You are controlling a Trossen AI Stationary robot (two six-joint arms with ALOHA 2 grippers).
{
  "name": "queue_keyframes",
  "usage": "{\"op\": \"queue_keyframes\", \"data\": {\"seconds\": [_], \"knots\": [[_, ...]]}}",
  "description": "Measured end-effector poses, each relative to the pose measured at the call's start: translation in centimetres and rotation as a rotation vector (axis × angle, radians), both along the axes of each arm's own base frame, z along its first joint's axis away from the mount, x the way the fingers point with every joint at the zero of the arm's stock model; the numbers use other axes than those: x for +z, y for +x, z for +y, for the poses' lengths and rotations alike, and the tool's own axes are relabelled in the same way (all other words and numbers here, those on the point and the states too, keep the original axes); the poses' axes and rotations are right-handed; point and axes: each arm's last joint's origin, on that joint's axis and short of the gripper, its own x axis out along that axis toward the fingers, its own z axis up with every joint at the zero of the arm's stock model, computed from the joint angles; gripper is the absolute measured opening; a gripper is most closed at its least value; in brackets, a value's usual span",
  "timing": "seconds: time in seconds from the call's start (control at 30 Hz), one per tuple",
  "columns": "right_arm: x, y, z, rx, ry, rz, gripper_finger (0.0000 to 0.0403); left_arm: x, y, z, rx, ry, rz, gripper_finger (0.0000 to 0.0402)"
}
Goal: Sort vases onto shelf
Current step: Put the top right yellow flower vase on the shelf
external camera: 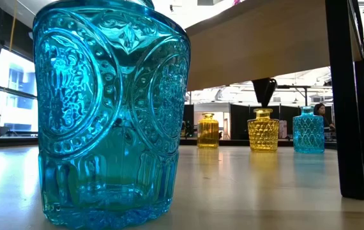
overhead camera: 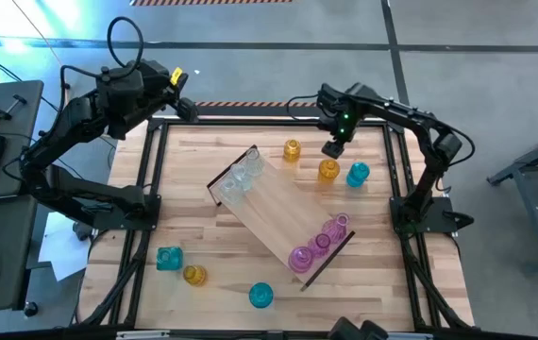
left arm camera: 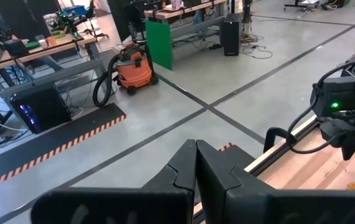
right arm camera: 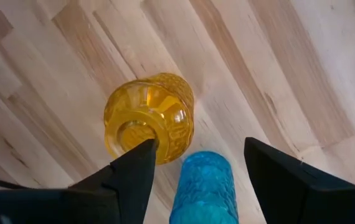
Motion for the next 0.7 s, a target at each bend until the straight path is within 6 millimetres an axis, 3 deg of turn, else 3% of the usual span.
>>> {"op": "queue_keyframes", "data": {"seconds": [0.27, 0.7], "knots": [[-2.6, -0.4, 0.5, -0.026, 0.043, 0.021, 0.0227, -0.4, -0.1, 0.0, 0.0, -0.015, 0.04, 0.0001], [-3.1, 0.1, 1.1, -0.034, 0.081, -0.023, 0.0227, -0.4, -0.1, 0.0, 0.0, -0.015, 0.039, 0.0001]]}}
